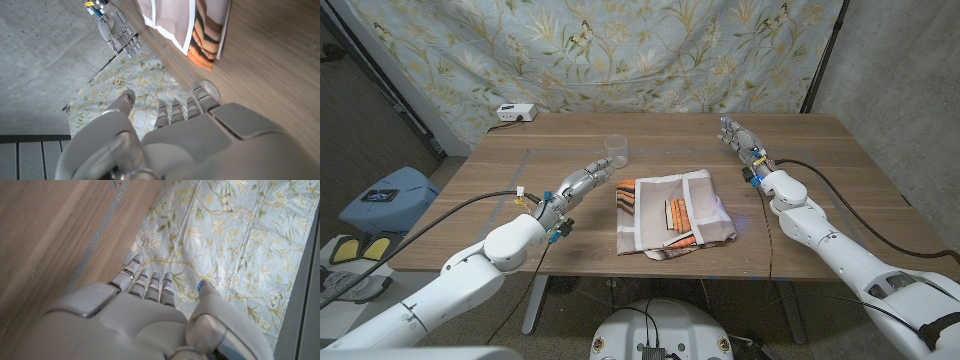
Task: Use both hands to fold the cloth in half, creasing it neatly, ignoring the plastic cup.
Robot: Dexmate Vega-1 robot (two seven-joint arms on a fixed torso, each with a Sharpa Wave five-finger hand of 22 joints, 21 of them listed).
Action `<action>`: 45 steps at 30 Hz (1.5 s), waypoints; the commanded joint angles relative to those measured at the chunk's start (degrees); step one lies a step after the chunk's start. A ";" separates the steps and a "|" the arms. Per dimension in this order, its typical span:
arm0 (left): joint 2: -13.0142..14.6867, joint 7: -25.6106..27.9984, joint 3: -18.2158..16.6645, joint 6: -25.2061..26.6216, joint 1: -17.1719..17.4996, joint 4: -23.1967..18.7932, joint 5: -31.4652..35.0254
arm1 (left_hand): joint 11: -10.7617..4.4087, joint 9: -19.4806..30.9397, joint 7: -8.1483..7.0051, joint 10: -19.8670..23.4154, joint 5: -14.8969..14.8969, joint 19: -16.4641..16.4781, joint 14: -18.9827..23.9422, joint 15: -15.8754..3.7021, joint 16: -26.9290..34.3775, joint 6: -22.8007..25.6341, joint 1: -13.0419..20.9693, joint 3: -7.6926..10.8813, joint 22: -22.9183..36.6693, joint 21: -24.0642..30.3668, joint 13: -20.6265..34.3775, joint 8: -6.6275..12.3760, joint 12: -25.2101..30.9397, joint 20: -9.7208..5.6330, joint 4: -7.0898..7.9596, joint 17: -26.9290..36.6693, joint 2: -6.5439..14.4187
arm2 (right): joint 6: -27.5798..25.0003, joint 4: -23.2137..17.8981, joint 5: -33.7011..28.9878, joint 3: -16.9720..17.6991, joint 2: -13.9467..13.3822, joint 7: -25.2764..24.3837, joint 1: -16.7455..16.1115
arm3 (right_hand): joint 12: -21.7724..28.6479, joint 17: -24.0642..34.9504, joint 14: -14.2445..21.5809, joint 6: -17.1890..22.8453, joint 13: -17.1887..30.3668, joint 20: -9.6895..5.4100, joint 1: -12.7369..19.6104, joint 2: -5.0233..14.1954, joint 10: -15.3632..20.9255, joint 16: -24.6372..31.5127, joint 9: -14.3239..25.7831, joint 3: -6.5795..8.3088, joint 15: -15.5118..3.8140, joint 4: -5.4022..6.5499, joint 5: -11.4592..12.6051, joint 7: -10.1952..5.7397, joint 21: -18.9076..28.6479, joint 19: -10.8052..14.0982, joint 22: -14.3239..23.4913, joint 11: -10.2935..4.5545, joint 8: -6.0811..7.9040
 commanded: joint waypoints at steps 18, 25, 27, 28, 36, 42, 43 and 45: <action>6.94 -1.45 -0.98 0.66 3.18 -5.33 9.13 | -0.76 0.09 -0.77 0.49 0.21 1.26 0.88 -0.60 0.04 0.16 1.65 -0.12 0.12 0.13 0.05 -0.18 -0.04 -0.47 -1.87 0.12 -0.39 | 5.15 -0.74 -4.73 -0.46 -0.44 -2.95 -0.46 | 0.46 0.16 -0.52 0.19 0.14 -2.85 0.24 0.06 -0.24 0.58 0.17 -0.03 -1.28 -0.47 -0.11 0.28 0.42 -0.33 0.26 -0.01 0.42; 8.47 -0.79 -1.42 1.54 4.55 -6.88 12.33 | -1.05 0.09 -0.80 0.47 0.19 1.41 0.97 -0.71 0.02 0.10 1.92 -0.19 0.13 0.14 0.05 -0.20 -0.12 -0.44 -2.22 0.13 -0.37 | 6.18 0.02 -5.85 -0.85 -0.10 -3.22 0.11 | 0.48 0.14 -0.54 0.21 0.14 -2.87 0.25 0.07 -0.21 0.59 0.17 -0.02 -1.30 -0.57 -0.11 0.26 0.42 -0.36 0.26 0.02 0.43; 8.95 -0.66 -1.44 1.94 4.75 -7.28 13.52 | -1.00 0.09 -0.88 0.41 0.19 1.40 0.97 -0.74 0.01 0.09 1.96 -0.22 0.13 0.13 0.05 -0.21 -0.16 -0.50 -2.27 0.13 -0.35 | 6.53 0.41 -5.98 -0.91 0.05 -3.19 0.30 | 0.47 0.15 -0.56 0.22 0.14 -2.88 0.21 0.08 -0.24 0.59 0.17 -0.03 -1.29 -0.56 -0.12 0.32 0.43 -0.36 0.26 0.02 0.43; 9.17 -0.95 -1.38 1.71 4.72 -7.26 13.88 | -1.03 0.09 -0.88 0.38 0.19 1.39 0.97 -0.72 0.01 0.07 1.98 -0.23 0.14 0.12 0.05 -0.22 -0.18 -0.49 -2.30 0.14 -0.34 | 6.58 0.50 -6.03 -0.90 0.13 -3.32 0.33 | 0.47 0.15 -0.57 0.22 0.14 -2.88 0.19 0.06 -0.25 0.60 0.17 -0.04 -1.25 -0.57 -0.12 0.28 0.42 -0.37 0.26 0.02 0.43; 10.38 -0.58 -1.63 3.48 5.95 -9.04 16.66 | -1.39 0.10 -1.00 0.04 0.16 1.34 0.80 -0.73 -0.08 -0.18 2.14 -0.39 0.16 0.06 0.06 -0.30 -0.36 -0.50 -2.50 0.16 -0.27 | 8.35 2.23 -6.97 -0.98 0.33 -3.55 1.07 | 0.49 0.14 -0.58 0.21 0.14 -2.89 0.18 0.09 -0.24 0.62 0.17 -0.02 -1.27 -0.69 -0.12 0.31 0.43 -0.42 0.26 0.02 0.43; 11.59 -0.26 -1.69 4.10 6.80 -9.93 19.69 | -1.41 0.10 -1.12 0.02 0.12 1.27 0.78 -0.76 -0.09 -0.41 2.14 -0.55 0.17 0.01 0.06 -0.36 -0.38 -0.52 -2.52 0.19 -0.22 | 9.24 2.43 -7.72 -0.67 -0.09 -4.45 0.96 | 0.50 0.15 -0.62 0.24 0.14 -2.85 0.08 0.07 -0.23 0.64 0.17 -0.06 -1.26 -0.71 -0.13 0.31 0.42 -0.49 0.25 0.03 0.43; 11.80 -0.33 -1.63 4.08 6.84 -10.02 20.19 | -1.44 0.10 -1.17 -0.01 0.10 1.27 0.78 -0.75 -0.08 -0.40 2.12 -0.60 0.17 0.01 0.07 -0.35 -0.40 -0.53 -2.51 0.19 -0.21 | 9.41 2.52 -7.85 -0.66 -0.18 -4.48 0.96 | 0.50 0.16 -0.63 0.24 0.14 -2.84 0.04 0.07 -0.24 0.64 0.17 -0.07 -1.23 -0.70 -0.14 0.32 0.42 -0.48 0.25 0.03 0.43; 12.11 -0.63 -1.46 4.23 6.73 -10.16 21.01 | -1.55 0.11 -1.18 -0.11 0.08 1.22 0.74 -0.79 -0.09 -0.46 2.08 -0.70 0.18 -0.02 0.07 -0.36 -0.44 -0.54 -2.49 0.21 -0.20 | 9.59 2.55 -7.99 -0.60 -0.35 -4.60 0.89 | 0.51 0.16 -0.65 0.25 0.14 -2.82 0.02 0.08 -0.23 0.64 0.17 -0.08 -1.25 -0.71 -0.14 0.29 0.41 -0.52 0.25 0.02 0.44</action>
